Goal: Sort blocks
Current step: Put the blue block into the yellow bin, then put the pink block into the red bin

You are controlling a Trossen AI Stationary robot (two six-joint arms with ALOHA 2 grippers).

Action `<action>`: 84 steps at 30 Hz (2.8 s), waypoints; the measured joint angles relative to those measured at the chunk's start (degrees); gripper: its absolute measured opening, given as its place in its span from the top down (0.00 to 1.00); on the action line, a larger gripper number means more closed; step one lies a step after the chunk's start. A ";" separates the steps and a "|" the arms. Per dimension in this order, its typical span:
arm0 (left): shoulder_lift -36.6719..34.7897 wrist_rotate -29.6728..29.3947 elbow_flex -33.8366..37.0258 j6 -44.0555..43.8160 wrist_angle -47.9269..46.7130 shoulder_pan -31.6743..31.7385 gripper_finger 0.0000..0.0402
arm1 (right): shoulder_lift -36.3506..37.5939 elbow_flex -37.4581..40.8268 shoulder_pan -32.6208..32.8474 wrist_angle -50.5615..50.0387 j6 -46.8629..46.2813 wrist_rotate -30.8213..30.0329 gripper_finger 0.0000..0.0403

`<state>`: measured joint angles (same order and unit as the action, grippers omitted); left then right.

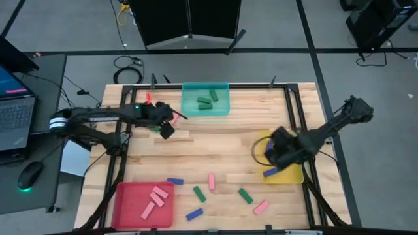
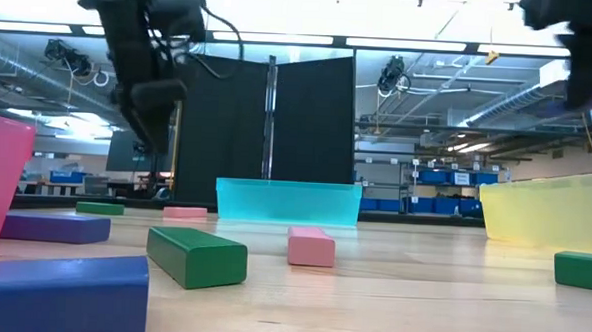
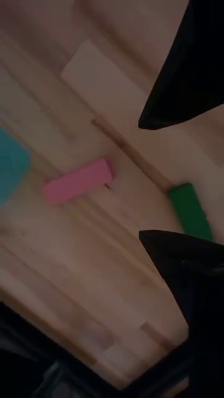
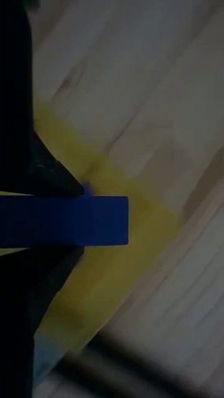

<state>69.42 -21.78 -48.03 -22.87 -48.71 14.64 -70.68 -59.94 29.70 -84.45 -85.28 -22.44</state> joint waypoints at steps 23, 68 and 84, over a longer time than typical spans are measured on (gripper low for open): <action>15.49 10.05 -0.04 2.76 14.95 12.86 0.29 | -0.87 7.15 10.45 9.19 -8.37 -4.56 0.14; -18.95 33.03 -3.98 8.58 4.60 -13.71 0.75 | -0.89 -1.68 7.02 31.68 30.35 -24.68 0.22; -2.11 33.74 -3.89 -31.70 8.18 -58.27 0.75 | -0.91 -1.68 5.89 32.55 32.94 -13.56 0.23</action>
<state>67.31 11.96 -51.92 -54.57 -40.53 -43.62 -71.59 -61.63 35.59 -51.90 -52.34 -36.00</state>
